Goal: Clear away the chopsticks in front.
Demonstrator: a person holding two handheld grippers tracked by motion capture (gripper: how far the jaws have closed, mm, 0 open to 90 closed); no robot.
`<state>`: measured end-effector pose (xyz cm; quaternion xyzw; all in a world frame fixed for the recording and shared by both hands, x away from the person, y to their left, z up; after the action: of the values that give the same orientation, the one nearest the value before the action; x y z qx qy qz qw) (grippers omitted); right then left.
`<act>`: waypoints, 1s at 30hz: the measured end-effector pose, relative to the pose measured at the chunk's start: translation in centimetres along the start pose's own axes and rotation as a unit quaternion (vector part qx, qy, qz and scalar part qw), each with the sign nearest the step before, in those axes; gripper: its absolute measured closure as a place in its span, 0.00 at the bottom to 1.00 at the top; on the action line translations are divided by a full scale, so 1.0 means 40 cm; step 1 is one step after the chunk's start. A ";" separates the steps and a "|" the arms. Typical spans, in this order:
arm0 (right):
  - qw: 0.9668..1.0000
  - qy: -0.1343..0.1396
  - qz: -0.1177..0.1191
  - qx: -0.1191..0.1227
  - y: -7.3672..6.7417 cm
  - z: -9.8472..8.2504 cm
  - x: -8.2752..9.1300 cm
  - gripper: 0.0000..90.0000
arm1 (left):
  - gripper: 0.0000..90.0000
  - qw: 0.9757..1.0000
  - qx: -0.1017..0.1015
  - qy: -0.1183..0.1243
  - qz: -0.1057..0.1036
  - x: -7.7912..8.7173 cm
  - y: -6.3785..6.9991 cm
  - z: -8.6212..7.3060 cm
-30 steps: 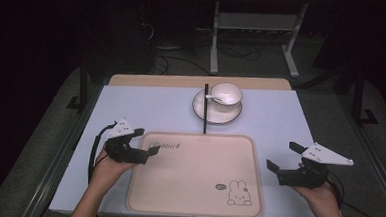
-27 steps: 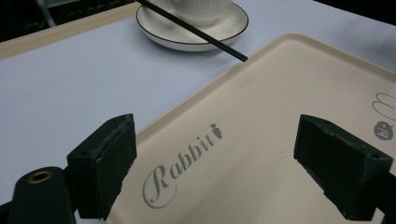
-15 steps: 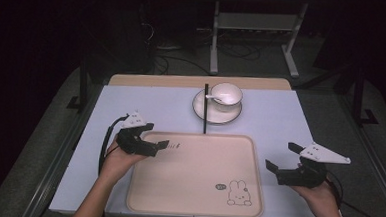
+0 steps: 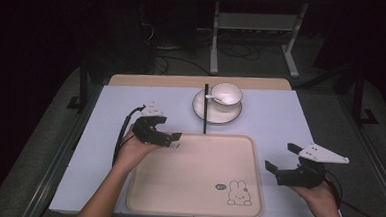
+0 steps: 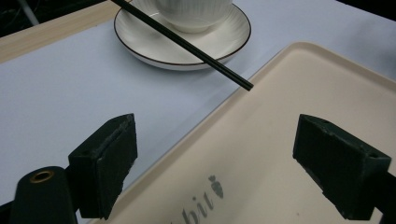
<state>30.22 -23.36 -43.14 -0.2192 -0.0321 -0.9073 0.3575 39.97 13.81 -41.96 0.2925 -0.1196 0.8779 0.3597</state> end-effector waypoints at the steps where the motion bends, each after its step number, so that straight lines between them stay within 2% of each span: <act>1: 1.000 0.000 0.000 0.000 0.000 0.000 0.000 0.00 | 0.15 1.000 0.000 -0.001 -0.001 -0.008 0.001 0.006; 5: 1.000 -0.001 0.000 0.000 -0.001 0.000 0.000 0.00 | 0.15 1.000 -0.005 -0.011 0.000 -0.044 0.002 0.028; 8: 1.000 -0.001 0.003 0.000 -0.002 -0.001 0.001 0.00 | 0.16 1.000 0.002 -0.014 -0.002 -0.073 0.002 0.044; 14: 1.000 -0.002 0.005 0.002 -0.004 -0.003 0.000 0.00 | 0.16 0.999 -0.001 -0.032 0.012 -0.133 -0.005 0.077; 16: 1.000 -0.001 0.006 0.003 -0.005 -0.004 0.001 0.00 | 0.16 0.999 0.007 -0.033 0.011 -0.151 -0.008 0.091; 20: 1.000 0.001 0.007 -0.001 -0.005 -0.005 0.003 0.00 | 0.17 0.999 0.011 -0.045 0.017 -0.190 -0.015 0.115; 26: 1.000 0.003 0.012 -0.003 -0.012 -0.006 0.003 0.00 | 0.25 0.998 0.012 -0.063 0.024 -0.250 -0.023 0.147; 28: 1.000 0.004 0.015 -0.002 -0.014 -0.007 0.003 0.00 | 0.33 0.997 0.013 -0.067 0.022 -0.268 -0.024 0.157; 30: 1.000 0.004 0.016 -0.003 -0.015 -0.007 0.003 0.00 | 0.34 0.997 0.015 -0.073 0.028 -0.288 -0.024 0.162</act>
<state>29.65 -23.06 -43.29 -0.2173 -0.0243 -0.9023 0.3716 49.99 5.32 -43.67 0.3574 -0.1403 0.8658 0.3210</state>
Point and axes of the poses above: each handheld gripper's, and its own axes: x roughly backward along the jaws, z roughly out of its top, y roughly to its right, the point moved 6 cm from there along -x, roughly forward along the jaws, and after that the axes turned 6 degrees about z, right-handed, at the moved point
